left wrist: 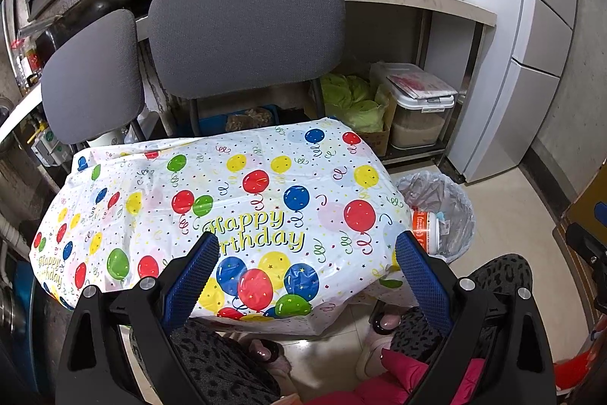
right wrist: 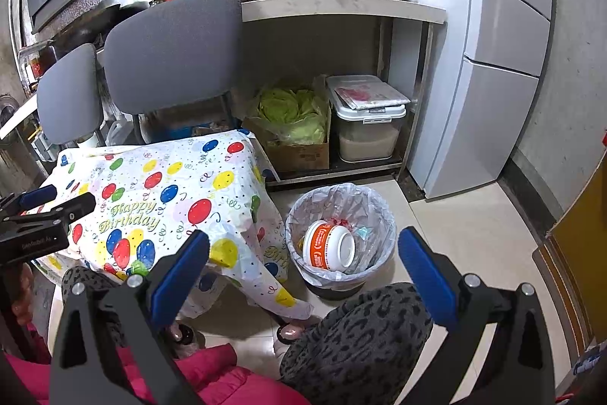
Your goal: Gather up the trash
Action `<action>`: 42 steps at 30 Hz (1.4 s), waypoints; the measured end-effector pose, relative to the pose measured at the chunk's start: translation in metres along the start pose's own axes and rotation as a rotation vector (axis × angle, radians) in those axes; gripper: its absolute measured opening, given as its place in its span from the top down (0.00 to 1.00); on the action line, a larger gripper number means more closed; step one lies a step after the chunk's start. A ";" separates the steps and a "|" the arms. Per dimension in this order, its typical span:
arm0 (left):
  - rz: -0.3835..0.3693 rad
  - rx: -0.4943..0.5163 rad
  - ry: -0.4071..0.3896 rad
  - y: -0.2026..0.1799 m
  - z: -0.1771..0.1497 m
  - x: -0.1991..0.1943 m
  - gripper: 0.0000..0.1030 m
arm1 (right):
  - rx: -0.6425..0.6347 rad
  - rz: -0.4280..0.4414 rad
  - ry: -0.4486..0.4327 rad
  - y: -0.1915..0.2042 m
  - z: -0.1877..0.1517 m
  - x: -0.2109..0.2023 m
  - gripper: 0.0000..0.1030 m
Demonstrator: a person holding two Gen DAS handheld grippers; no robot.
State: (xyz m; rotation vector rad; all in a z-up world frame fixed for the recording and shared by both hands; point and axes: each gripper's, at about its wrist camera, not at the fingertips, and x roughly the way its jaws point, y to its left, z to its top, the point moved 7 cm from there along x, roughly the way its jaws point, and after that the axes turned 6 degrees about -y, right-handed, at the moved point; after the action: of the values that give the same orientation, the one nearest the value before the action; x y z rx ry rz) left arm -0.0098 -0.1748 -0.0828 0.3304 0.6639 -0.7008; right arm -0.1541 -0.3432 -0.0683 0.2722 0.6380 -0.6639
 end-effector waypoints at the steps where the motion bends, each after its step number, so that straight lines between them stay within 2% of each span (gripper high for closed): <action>1: 0.000 0.000 0.000 0.000 0.000 0.000 0.09 | 0.000 0.000 0.000 0.000 0.000 0.000 0.06; 42: 0.008 -0.011 -0.002 0.004 0.001 -0.001 0.09 | 0.001 0.002 0.000 0.000 0.000 0.000 0.06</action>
State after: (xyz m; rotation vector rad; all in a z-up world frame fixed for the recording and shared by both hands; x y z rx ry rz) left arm -0.0073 -0.1719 -0.0809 0.3223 0.6634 -0.6896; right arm -0.1540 -0.3434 -0.0682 0.2741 0.6368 -0.6625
